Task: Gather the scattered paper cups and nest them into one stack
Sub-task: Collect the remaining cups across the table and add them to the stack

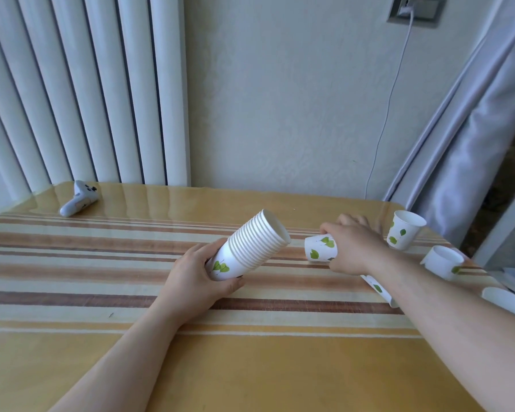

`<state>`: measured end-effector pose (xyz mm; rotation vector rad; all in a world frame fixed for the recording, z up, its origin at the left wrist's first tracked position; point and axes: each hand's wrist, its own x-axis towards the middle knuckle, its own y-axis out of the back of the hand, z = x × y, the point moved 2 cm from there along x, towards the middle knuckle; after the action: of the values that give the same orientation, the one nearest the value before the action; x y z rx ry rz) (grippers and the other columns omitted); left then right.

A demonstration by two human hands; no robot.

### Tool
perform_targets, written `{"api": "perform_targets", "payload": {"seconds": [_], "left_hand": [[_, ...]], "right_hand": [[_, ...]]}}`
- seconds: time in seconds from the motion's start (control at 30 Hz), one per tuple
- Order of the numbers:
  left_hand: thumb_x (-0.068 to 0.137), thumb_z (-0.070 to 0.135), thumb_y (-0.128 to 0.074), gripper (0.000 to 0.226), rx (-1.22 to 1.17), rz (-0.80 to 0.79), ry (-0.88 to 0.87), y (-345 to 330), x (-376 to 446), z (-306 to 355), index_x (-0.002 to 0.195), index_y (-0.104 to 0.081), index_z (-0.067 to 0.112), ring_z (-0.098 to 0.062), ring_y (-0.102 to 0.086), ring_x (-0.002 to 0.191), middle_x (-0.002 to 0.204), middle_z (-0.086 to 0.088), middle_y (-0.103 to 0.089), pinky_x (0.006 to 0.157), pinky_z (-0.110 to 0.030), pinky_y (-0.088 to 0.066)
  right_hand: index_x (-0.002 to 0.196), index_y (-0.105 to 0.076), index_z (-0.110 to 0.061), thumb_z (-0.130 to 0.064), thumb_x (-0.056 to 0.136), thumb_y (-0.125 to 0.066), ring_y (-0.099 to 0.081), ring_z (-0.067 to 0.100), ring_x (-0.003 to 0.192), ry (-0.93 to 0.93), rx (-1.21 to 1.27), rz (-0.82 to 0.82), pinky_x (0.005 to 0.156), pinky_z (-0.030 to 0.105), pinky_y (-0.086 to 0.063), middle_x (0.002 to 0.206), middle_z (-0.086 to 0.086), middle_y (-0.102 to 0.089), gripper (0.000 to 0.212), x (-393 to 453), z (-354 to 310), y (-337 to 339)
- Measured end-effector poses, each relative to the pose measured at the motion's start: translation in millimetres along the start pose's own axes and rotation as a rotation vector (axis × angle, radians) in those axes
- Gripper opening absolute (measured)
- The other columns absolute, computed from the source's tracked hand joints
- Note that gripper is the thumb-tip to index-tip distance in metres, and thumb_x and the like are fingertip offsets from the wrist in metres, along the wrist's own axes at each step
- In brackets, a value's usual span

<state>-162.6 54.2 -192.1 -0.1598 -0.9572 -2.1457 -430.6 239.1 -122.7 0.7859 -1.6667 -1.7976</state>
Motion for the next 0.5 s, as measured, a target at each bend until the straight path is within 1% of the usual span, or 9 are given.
{"api": "perform_targets", "payload": {"seconds": [0.03, 0.1, 0.13, 0.17, 0.23, 0.27, 0.37, 0.43, 0.5], "left_hand": [[0.075, 0.041, -0.094, 0.071, -0.001, 0.0, 0.0, 0, 0, 0, 0.14, -0.066, 0.047, -0.003, -0.063, 0.105, 0.106, 0.017, -0.07, 0.087, -0.026, -0.052], [0.074, 0.041, -0.094, 0.071, -0.001, 0.002, 0.0, 0, 0, -1, 0.14, -0.067, 0.047, -0.002, -0.063, 0.106, 0.106, 0.019, -0.07, 0.085, -0.024, -0.05], [0.074, 0.041, -0.094, 0.071, -0.003, 0.004, 0.0, 0, 1, -1, 0.14, -0.067, 0.047, -0.002, -0.063, 0.105, 0.106, 0.019, -0.07, 0.084, -0.023, -0.049], [0.074, 0.041, -0.094, 0.071, -0.007, 0.004, -0.001, -1, 1, -1, 0.14, -0.066, 0.048, -0.001, -0.063, 0.105, 0.106, 0.019, -0.07, 0.084, -0.022, -0.049], [0.074, 0.041, -0.094, 0.071, -0.004, 0.005, -0.005, 0, 1, -1, 0.139, -0.066, 0.049, -0.002, -0.063, 0.105, 0.105, 0.018, -0.07, 0.084, -0.023, -0.049], [0.074, 0.041, -0.093, 0.071, -0.002, 0.006, -0.007, 0, 1, -1, 0.139, -0.066, 0.049, -0.003, -0.063, 0.105, 0.105, 0.018, -0.07, 0.084, -0.024, -0.05], [0.074, 0.04, -0.094, 0.068, -0.012, 0.007, -0.003, -1, 1, -1, 0.136, -0.068, 0.048, -0.003, -0.063, 0.104, 0.103, 0.017, -0.07, 0.081, -0.021, -0.047], [0.074, 0.039, -0.094, 0.068, -0.017, 0.012, -0.002, 0, 0, -2, 0.136, -0.068, 0.048, -0.001, -0.063, 0.104, 0.103, 0.019, -0.07, 0.079, -0.019, -0.044], [0.074, 0.039, -0.094, 0.067, -0.025, 0.014, 0.003, 0, 0, -2, 0.136, -0.069, 0.047, 0.002, -0.062, 0.104, 0.104, 0.02, -0.07, 0.079, -0.018, -0.044]], "right_hand": [[0.131, -0.051, -0.042, -0.028, 0.075, -0.075, -0.045, 0.03, 0.124, 0.045, 0.012, 0.013, 0.118, 0.058, -0.031, 0.126, -0.003, -0.041, 0.062, -1, -5, 2], [0.131, -0.052, -0.041, -0.025, 0.074, -0.078, -0.055, 0.027, 0.109, 0.121, 0.108, 0.03, 0.099, 0.047, -0.052, 0.123, -0.005, -0.037, 0.065, -2, -15, 5], [0.134, -0.05, -0.041, -0.024, 0.075, -0.078, -0.057, 0.026, 0.107, 0.151, 0.158, 0.029, 0.091, 0.045, -0.056, 0.125, -0.006, -0.037, 0.068, -4, -20, 5], [0.14, -0.048, -0.043, -0.025, 0.076, -0.079, -0.057, 0.024, 0.111, 0.176, 0.188, 0.027, 0.091, 0.045, -0.057, 0.13, -0.008, -0.038, 0.073, -5, -26, 6], [0.148, -0.042, -0.046, -0.033, 0.077, -0.079, -0.05, 0.023, 0.126, 0.211, 0.21, 0.054, 0.1, 0.047, -0.053, 0.141, -0.012, -0.043, 0.081, -8, -36, 6], [0.147, -0.04, -0.047, -0.038, 0.076, -0.079, -0.047, 0.025, 0.131, 0.218, 0.235, 0.082, 0.104, 0.049, -0.05, 0.145, -0.012, -0.046, 0.082, -9, -40, 6], [0.142, -0.04, -0.042, -0.046, 0.074, -0.08, -0.042, 0.029, 0.133, 0.186, 0.372, 0.11, 0.106, 0.048, -0.046, 0.144, -0.01, -0.054, 0.079, -13, -47, 6], [0.144, -0.043, -0.036, -0.045, 0.078, -0.079, -0.04, 0.027, 0.134, 0.154, 0.435, 0.099, 0.105, 0.043, -0.044, 0.142, -0.007, -0.055, 0.076, -15, -51, 3], [0.15, -0.043, -0.035, -0.045, 0.081, -0.077, -0.039, 0.027, 0.141, 0.142, 0.466, 0.102, 0.109, 0.043, -0.042, 0.147, -0.005, -0.054, 0.077, -15, -53, -2]]}}
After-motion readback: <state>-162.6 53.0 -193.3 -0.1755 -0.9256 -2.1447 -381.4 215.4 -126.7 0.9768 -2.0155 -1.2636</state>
